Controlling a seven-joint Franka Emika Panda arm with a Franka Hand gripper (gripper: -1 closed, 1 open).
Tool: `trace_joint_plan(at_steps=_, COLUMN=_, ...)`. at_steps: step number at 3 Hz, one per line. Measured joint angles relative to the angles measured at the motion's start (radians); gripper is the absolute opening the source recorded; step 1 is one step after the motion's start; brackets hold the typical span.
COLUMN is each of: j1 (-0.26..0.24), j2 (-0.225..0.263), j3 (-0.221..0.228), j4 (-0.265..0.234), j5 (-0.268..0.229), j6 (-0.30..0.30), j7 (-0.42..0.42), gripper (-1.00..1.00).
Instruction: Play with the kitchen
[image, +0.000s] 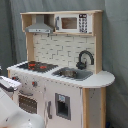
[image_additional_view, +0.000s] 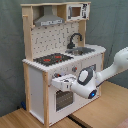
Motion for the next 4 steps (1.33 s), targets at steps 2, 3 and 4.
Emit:
trace_joint_plan(at_steps=2, j1=0.0, j2=0.0, j3=0.001, j4=0.0, j5=0.006, j6=-0.005, j7=-0.195, gripper=-1.0)
trace_joint_plan(at_steps=3, j1=0.0, j2=0.0, j3=0.001, j4=-0.001, j5=0.007, j6=-0.005, j7=-0.196, gripper=1.0)
trace_joint_plan(at_steps=4, j1=-0.001, j2=0.0, j3=0.0, j4=-0.015, j5=0.019, j6=-0.008, j7=-0.2, gripper=1.0)
